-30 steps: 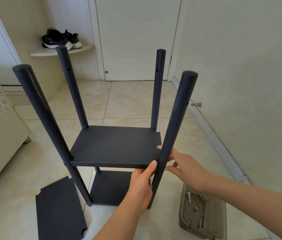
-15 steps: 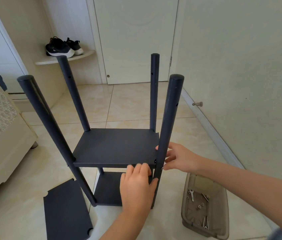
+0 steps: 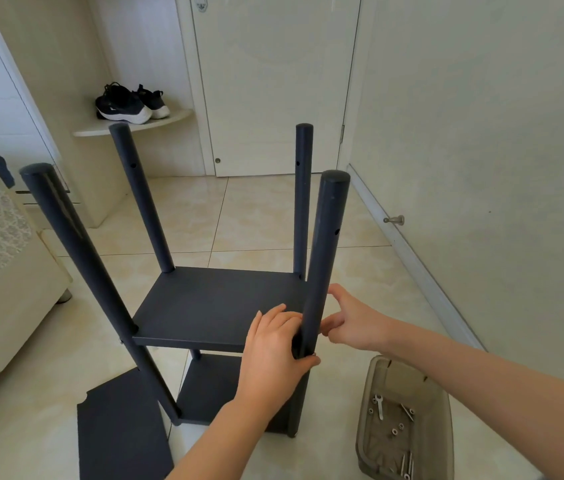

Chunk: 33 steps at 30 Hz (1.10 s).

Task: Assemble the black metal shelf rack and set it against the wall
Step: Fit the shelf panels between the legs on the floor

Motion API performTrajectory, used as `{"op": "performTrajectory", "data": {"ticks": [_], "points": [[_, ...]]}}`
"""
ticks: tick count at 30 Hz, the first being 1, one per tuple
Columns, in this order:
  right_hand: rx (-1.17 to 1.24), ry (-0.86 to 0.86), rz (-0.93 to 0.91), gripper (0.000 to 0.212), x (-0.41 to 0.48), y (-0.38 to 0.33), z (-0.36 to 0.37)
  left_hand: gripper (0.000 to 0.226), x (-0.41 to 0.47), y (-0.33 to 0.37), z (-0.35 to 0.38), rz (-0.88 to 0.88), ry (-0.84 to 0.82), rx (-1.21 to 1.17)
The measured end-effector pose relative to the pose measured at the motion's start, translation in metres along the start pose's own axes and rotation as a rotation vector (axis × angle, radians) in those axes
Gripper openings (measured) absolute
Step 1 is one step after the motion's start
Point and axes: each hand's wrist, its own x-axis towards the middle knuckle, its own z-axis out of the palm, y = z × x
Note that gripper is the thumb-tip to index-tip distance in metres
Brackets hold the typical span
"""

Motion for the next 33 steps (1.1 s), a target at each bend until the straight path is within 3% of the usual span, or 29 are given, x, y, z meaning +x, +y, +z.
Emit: {"op": "performTrajectory", "data": {"ticks": [4, 8, 11, 15, 20, 26, 33], "points": [[0.119, 0.154, 0.148, 0.039, 0.014, -0.007, 0.007, 0.045, -0.004, -0.002, 0.002, -0.021, 0.001, -0.033], [0.519, 0.038, 0.243, 0.017, 0.027, -0.023, 0.021, 0.042, -0.009, 0.001, 0.001, -0.037, 0.002, -0.052], [0.738, 0.006, 0.309, 0.013, 0.038, -0.026, 0.024, 0.043, -0.012, 0.001, -0.001, -0.029, -0.008, -0.018], [0.842, -0.05, 0.271, 0.009, 0.046, -0.027, 0.02, 0.047, -0.011, -0.004, -0.009, -0.042, -0.019, 0.02], [0.937, -0.091, 0.2, 0.026, 0.052, -0.019, 0.027, 0.057, -0.014, -0.015, -0.012, -0.042, -0.041, 0.084], [0.949, -0.117, 0.186, 0.039, 0.047, -0.013, 0.03, 0.066, -0.022, -0.024, -0.007, 0.031, -0.033, 0.184], [0.831, -0.119, 0.174, 0.03, 0.04, -0.011, 0.032, 0.064, -0.031, -0.023, 0.0, 0.058, 0.021, 0.122]]}}
